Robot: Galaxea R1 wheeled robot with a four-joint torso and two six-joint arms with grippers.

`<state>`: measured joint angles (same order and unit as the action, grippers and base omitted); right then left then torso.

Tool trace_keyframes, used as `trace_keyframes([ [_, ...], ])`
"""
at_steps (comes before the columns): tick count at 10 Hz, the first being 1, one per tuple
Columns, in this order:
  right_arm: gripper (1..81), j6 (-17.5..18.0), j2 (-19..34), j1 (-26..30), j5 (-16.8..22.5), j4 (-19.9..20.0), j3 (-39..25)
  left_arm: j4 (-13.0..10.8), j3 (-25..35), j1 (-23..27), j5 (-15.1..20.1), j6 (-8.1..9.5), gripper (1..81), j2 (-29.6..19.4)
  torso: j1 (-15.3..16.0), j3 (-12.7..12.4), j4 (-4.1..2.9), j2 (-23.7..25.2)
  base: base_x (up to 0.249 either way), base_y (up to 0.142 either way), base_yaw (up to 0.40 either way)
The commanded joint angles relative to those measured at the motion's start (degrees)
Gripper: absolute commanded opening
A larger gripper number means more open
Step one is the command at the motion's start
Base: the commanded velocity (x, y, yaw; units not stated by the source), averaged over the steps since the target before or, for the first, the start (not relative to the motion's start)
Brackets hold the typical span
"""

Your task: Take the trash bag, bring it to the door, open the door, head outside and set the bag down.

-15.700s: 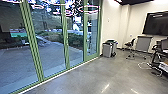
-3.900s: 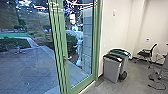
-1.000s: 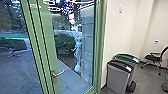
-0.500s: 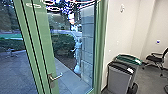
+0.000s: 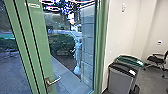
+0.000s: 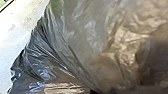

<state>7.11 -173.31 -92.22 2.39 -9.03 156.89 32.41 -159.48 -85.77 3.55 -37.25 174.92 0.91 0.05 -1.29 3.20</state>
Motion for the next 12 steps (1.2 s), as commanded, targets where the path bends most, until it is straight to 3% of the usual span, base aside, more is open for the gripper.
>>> trace_keyframes([
  [1,81.1,-0.08,-0.13,2.7,3.06,-0.11,0.07,0.37,-0.05,3.11,4.01,-0.1,1.0,0.17,0.0,0.0,0.0,0.0,0.125,0.0,0.0],
  [8,81.1,-0.08,-0.22,2.78,3.06,-0.2,0.16,0.28,-0.05,3.02,4.1,-0.1,1.0,0.26,0.02,0.0,0.0,0.0,0.108,0.0,0.0],
  [12,81.1,-0.08,-0.22,2.7,3.06,-0.11,0.16,0.28,-0.13,3.11,4.1,-0.1,1.0,0.26,0.04,0.0,0.0,-0.02,0.0,0.0,0.0],
])
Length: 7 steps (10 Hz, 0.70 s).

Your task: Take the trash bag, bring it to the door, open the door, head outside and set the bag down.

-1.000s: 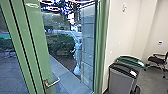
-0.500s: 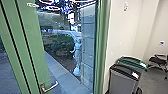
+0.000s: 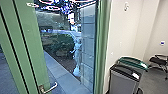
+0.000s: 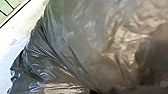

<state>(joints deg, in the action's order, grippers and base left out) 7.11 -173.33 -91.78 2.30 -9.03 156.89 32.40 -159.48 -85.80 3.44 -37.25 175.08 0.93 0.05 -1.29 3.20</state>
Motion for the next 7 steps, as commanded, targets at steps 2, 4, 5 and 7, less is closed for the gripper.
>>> trace_keyframes([
  [2,81.1,-0.08,-0.2,2.34,3.15,-0.11,0.16,0.29,-0.22,3.13,4.21,-0.1,1.0,0.01,-0.02,0.0,0.0,0.0,0.0,0.0,0.0],
  [4,81.1,-0.08,-0.2,2.34,3.15,-0.11,0.16,0.29,-0.22,3.13,4.21,-0.01,1.0,0.01,-0.02,0.0,0.0,0.0,0.0,0.0,0.0],
  [5,81.1,-0.08,-0.2,2.34,3.15,-0.11,0.16,0.29,-0.22,3.13,4.21,-0.1,1.0,0.01,-0.02,-0.02,0.0,0.0,0.0,0.0,0.0],
  [7,81.1,-0.08,-0.2,2.34,3.15,-0.11,0.16,0.29,-0.22,3.13,4.21,-0.1,1.0,-0.16,-0.02,0.0,0.0,0.0,0.0,0.0,0.0],
])
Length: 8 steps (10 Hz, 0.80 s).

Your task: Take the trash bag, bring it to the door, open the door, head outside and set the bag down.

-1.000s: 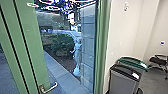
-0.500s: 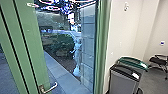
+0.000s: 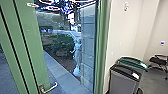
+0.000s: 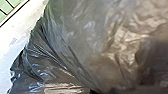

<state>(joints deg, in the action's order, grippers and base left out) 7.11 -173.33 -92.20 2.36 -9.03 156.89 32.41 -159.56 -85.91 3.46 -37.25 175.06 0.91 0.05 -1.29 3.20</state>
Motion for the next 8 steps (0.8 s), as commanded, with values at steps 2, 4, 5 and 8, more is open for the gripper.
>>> trace_keyframes([
  [2,81.1,-0.08,-0.2,2.76,3.08,-0.11,0.16,0.19,-0.14,3.24,4.45,-0.1,1.0,-0.14,0.0,0.0,0.0,0.0,0.0,0.0,0.054],
  [4,81.1,-0.08,-0.2,2.67,3.08,-0.11,0.16,0.19,-0.14,3.24,4.36,-0.1,1.0,-0.32,0.0,-0.02,0.0,0.0,0.0,0.0,0.262],
  [5,81.1,-0.08,-0.29,2.76,3.08,-0.02,0.16,0.19,-0.14,3.24,4.36,-0.1,1.0,-0.32,0.0,-0.02,0.0,0.0,0.0,0.0,0.301],
  [8,81.1,-0.08,-0.38,2.85,3.08,-0.02,0.16,0.11,-0.14,3.24,4.45,-0.1,1.0,-0.49,0.0,0.0,0.0,0.0,0.0,0.0,0.303],
])
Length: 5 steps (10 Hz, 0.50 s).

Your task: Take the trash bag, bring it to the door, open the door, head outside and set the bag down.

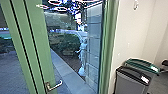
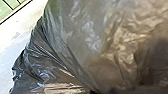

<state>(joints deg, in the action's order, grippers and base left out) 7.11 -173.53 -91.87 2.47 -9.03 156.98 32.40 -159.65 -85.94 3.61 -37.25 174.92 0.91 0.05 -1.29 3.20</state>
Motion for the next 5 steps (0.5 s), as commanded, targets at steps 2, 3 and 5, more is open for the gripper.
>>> trace_keyframes([
  [2,81.1,-0.08,-0.26,2.69,2.97,-0.02,0.07,0.2,-0.05,3.28,4.3,-0.1,1.0,-0.45,0.0,0.0,0.0,0.0,0.0,0.0,0.304],
  [3,81.1,-0.08,-0.17,2.69,2.97,-0.02,0.07,0.2,-0.05,3.28,4.21,-0.18,1.0,-0.36,0.0,-0.02,0.0,0.0,0.0,0.0,0.305],
  [5,81.1,0.01,-0.18,2.52,2.89,0.16,0.07,0.2,0.04,3.19,4.21,-0.19,1.0,-0.36,0.0,0.0,0.0,0.0,0.0,0.0,0.306],
])
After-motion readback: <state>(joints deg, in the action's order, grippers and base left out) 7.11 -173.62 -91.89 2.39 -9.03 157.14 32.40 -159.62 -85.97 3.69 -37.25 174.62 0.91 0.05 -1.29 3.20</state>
